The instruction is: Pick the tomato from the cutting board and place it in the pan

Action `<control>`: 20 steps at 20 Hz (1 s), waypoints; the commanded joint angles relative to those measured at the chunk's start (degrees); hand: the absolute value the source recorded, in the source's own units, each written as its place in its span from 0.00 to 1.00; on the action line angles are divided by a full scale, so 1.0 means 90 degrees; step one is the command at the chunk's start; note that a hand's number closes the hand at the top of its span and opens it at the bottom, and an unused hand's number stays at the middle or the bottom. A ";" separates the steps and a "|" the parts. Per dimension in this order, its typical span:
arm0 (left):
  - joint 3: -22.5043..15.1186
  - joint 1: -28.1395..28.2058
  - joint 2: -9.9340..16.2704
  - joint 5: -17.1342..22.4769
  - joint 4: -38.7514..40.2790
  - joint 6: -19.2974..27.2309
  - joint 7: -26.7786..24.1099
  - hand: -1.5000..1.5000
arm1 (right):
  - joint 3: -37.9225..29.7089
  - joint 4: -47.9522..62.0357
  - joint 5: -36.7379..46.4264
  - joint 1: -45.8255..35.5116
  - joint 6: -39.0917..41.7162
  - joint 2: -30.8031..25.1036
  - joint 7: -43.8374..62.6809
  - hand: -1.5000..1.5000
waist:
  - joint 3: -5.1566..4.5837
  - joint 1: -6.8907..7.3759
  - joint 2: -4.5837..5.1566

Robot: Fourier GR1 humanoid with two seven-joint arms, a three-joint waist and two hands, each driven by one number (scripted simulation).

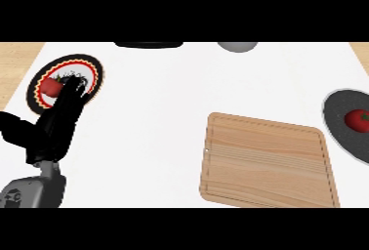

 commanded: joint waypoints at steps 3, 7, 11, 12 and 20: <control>-0.0044 0.0134 -0.0013 -0.0067 -0.0121 0.0027 0.0028 0.50 | -0.0735 0.0449 -0.0804 0.0335 0.1677 -0.0956 -0.0174 0.00 | 0.0010 -0.0041 -0.0002; 0.0031 0.0085 0.0029 0.0043 -0.0085 -0.0077 -0.0014 0.50 | -0.0924 0.0567 -0.1084 0.0822 0.2822 -0.1285 -0.0662 0.00 | 0.0015 -0.0110 -0.0014; 0.0154 0.0227 0.0043 0.0151 0.0079 -0.0178 -0.0212 0.50 | -0.0893 0.0501 -0.1157 0.1317 0.3521 -0.1422 -0.1033 0.00 | 0.0023 -0.0175 -0.0024; 0.0127 0.0281 0.0005 0.0042 0.0034 -0.0070 -0.0246 0.50 | -0.0939 0.0466 -0.1221 0.1458 0.3552 -0.1473 -0.1113 0.00 | 0.0029 -0.0197 -0.0032; 0.0002 0.0075 -0.0120 -0.0112 0.0031 0.0125 -0.0113 0.50 | -0.0819 0.0174 -0.1353 0.1907 0.3645 -0.1451 -0.1255 0.00 | 0.0038 -0.0209 -0.0042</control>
